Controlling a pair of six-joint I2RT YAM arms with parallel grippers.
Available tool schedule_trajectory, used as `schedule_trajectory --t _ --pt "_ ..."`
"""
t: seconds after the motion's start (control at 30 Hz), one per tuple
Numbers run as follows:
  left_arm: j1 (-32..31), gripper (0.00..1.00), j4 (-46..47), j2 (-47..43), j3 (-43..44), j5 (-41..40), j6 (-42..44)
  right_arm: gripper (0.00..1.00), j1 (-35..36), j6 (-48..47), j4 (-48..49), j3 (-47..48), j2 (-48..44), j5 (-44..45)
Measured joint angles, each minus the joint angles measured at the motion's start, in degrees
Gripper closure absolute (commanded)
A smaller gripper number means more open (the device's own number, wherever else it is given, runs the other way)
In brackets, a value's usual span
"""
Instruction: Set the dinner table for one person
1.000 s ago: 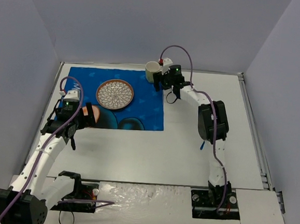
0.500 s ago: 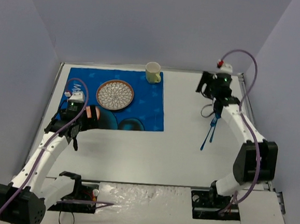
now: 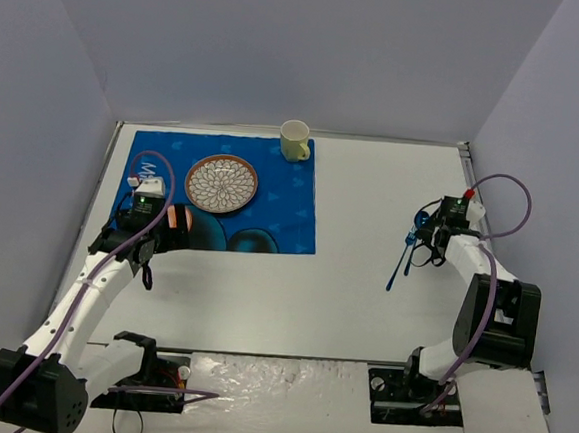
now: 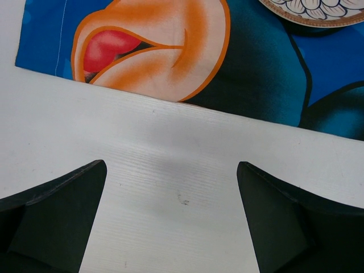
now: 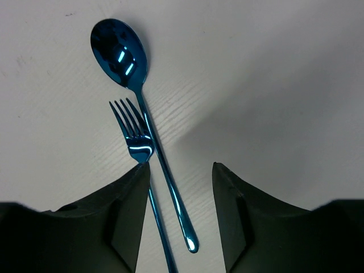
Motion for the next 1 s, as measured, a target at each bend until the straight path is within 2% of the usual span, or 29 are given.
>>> schedule_trajectory --t 0.2,0.6,1.0 --pt "0.11 0.03 0.43 -0.04 0.0 -0.39 0.11 0.61 -0.06 -0.63 0.04 -2.46 0.01 -0.56" --pt "0.48 0.03 0.84 -0.52 0.0 0.1 0.08 0.64 -0.06 -6.03 0.18 -2.44 0.47 -4.2" --pt "0.48 0.03 0.88 -0.5 0.0 3.4 -0.3 0.67 -0.04 -6.95 -0.29 0.77 7.28 -7.07"
